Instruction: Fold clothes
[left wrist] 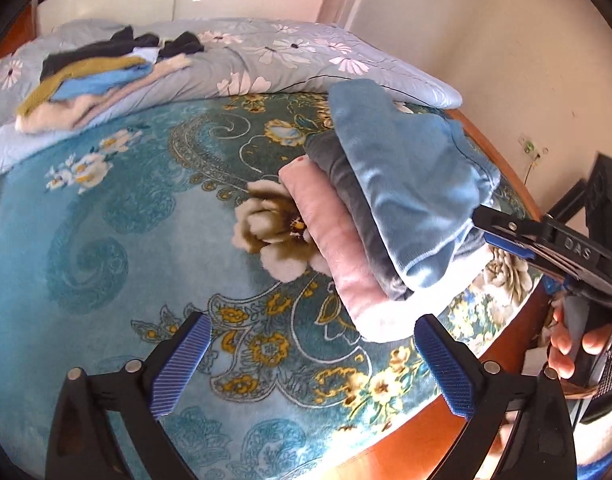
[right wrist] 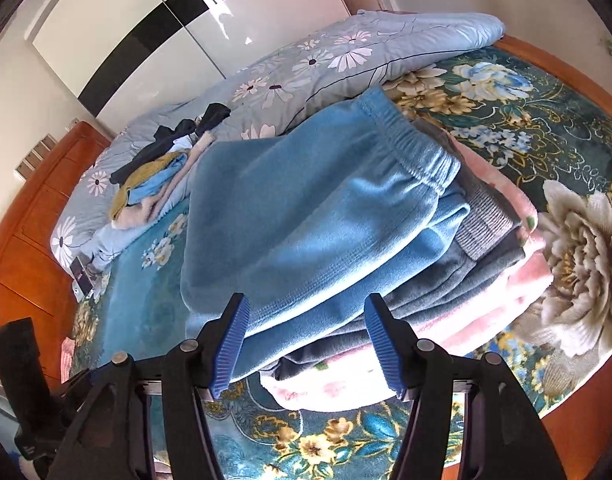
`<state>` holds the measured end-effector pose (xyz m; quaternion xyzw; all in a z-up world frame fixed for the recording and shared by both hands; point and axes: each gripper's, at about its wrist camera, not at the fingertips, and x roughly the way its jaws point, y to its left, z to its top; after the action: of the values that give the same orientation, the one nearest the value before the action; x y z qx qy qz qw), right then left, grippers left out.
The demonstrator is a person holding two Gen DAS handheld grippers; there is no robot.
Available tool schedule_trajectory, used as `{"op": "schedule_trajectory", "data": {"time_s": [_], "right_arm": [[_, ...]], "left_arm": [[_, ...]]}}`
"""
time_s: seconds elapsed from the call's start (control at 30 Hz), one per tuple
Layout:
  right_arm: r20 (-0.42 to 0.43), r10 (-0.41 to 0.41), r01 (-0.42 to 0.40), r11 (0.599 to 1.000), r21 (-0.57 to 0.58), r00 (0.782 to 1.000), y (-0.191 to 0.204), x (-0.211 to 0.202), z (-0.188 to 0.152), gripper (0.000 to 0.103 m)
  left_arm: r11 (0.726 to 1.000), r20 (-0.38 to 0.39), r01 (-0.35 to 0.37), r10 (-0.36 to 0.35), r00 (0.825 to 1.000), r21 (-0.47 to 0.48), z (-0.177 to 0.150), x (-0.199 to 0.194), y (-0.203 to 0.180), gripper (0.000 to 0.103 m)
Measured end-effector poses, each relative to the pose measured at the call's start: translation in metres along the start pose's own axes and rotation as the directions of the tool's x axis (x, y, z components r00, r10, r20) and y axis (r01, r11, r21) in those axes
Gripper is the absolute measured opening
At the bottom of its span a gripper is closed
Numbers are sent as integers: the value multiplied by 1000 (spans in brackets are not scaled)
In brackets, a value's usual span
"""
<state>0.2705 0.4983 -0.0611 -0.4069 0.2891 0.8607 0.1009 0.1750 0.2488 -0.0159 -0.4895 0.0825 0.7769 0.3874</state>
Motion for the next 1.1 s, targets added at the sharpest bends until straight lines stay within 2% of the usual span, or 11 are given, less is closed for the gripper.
{"op": "schedule_trajectory", "data": {"time_s": [0.17, 0.3, 0.33, 0.37, 0.4, 0.6, 0.9, 1.1], "right_arm": [[-59, -16, 17, 1000, 14, 998, 4, 11, -12, 68], [-63, -44, 46, 999, 26, 997, 3, 11, -21, 70], [-63, -44, 46, 998, 33, 997, 1, 10, -22, 74], [-60, -46, 48, 998, 40, 997, 0, 9, -24, 84], [-56, -52, 55, 998, 44, 997, -1, 8, -25, 87], [-54, -80, 82, 996, 45, 995, 1, 5, -29, 88], [-60, -163, 160, 986, -49, 985, 5, 8, -42, 88], [-60, -169, 165, 984, -66, 984, 1, 13, -46, 88]], "left_arm": [[999, 29, 4, -5, 1000, 44, -4, -14, -11, 103], [997, 59, -22, 18, 998, 68, -4, -26, -17, 103], [996, 70, -37, 31, 997, 79, -4, -29, -19, 103], [994, 84, -54, 47, 995, 91, -4, -32, -21, 103], [992, 93, -68, 59, 994, 102, -3, -34, -23, 103], [990, 91, -63, 51, 995, 124, -7, -38, -27, 103], [990, 64, -72, 65, 996, 121, -12, -30, -30, 103], [990, 45, -91, 87, 995, 109, -14, -23, -27, 103]]}}
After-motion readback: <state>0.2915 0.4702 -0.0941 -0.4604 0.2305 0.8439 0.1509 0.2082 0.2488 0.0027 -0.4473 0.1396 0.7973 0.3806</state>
